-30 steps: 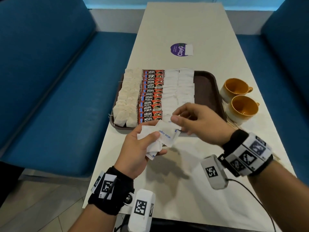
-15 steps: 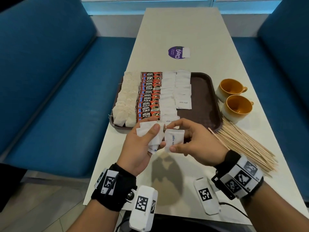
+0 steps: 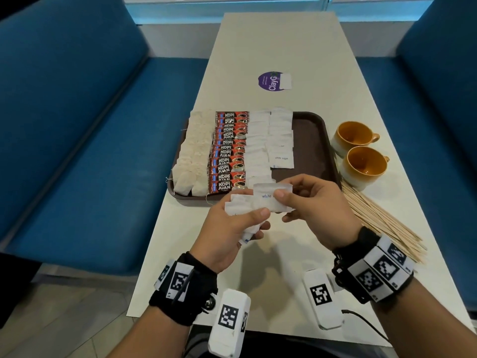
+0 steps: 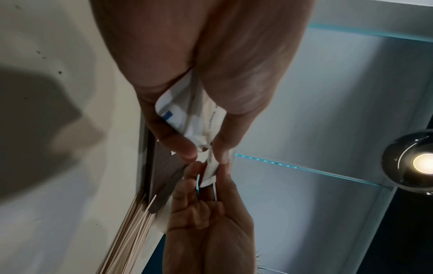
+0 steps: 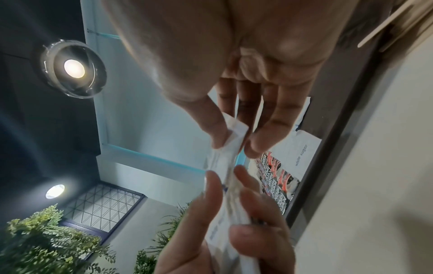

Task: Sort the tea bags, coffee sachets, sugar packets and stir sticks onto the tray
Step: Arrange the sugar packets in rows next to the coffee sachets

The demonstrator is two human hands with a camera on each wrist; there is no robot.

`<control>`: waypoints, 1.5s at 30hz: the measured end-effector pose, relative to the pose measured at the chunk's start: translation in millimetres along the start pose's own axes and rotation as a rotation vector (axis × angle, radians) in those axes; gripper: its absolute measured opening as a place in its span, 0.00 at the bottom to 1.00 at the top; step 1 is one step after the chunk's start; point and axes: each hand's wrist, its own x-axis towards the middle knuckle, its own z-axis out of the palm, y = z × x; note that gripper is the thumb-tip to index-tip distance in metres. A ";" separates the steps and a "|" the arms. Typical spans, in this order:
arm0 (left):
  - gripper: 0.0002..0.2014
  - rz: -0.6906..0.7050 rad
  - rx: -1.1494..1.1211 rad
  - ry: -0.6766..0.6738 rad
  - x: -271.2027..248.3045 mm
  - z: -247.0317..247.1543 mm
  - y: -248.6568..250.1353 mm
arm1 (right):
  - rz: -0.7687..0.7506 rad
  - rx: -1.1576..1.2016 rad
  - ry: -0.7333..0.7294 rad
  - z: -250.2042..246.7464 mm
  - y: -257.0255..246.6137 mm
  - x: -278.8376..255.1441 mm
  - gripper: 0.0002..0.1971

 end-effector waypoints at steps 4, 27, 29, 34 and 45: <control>0.21 0.036 0.015 0.049 -0.3 -0.6 2.6 | 0.009 0.030 -0.067 -2.4 6.1 -0.4 0.13; 0.10 -0.093 -0.073 0.111 8.8 -20.1 0.1 | 0.159 -0.798 0.067 -37.8 -3.5 152.9 0.11; 0.10 -0.096 -0.064 0.120 10.6 -23.2 0.7 | 0.160 -0.833 0.082 -35.6 -3.7 156.6 0.12; 0.13 -0.087 -0.096 0.138 13.0 -29.2 0.3 | 0.173 -0.864 0.109 -31.7 -1.5 158.5 0.17; 0.35 -0.123 -0.301 0.036 12.4 -32.3 0.2 | 0.036 -0.805 0.124 -27.3 -12.7 135.0 0.14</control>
